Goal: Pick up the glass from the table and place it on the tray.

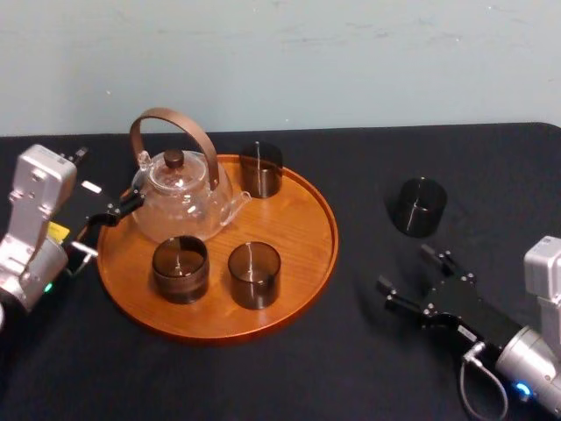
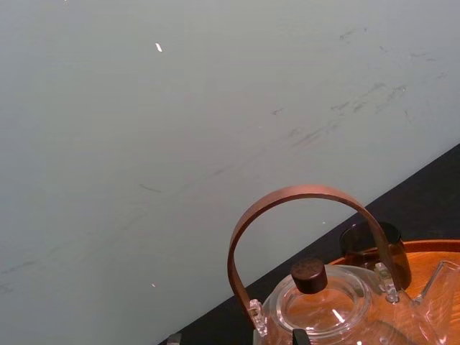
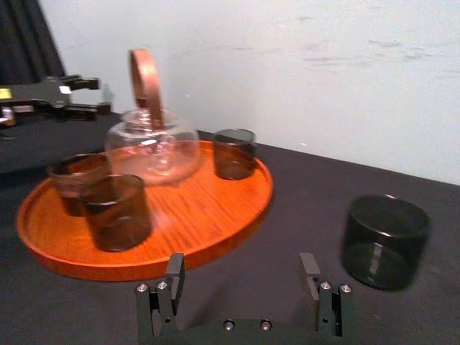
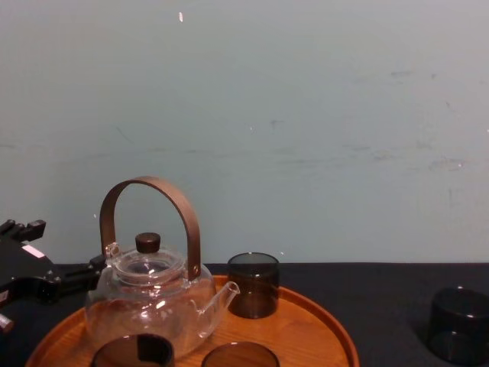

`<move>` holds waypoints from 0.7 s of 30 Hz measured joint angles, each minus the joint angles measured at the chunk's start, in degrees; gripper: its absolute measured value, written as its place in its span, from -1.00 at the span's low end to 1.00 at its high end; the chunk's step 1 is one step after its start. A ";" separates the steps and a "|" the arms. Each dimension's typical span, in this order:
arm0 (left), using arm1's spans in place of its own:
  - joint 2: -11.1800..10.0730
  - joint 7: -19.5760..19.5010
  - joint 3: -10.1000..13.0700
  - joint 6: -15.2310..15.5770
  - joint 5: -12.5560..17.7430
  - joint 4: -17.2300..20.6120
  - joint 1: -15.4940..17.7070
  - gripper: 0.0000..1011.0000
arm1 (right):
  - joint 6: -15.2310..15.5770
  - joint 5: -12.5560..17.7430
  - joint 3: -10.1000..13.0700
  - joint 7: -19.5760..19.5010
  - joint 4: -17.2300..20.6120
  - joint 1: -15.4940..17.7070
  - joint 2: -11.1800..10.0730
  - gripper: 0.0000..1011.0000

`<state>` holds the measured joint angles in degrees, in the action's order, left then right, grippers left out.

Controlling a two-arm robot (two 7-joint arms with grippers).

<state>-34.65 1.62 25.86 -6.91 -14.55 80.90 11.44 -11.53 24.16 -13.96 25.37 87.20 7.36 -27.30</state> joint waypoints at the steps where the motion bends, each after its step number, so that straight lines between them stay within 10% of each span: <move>1: 0.00 0.00 0.00 0.00 0.00 0.00 0.00 0.98 | 0.00 0.03 0.27 -0.07 -0.22 0.03 0.06 0.98; 21: 0.00 0.00 0.00 0.00 0.00 0.00 0.00 0.98 | 2.54 -0.82 4.69 -1.51 -6.69 -4.65 2.06 0.98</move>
<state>-34.65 1.62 25.86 -6.91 -14.55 80.90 11.43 -8.98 23.34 -9.27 23.87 80.52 2.71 -25.24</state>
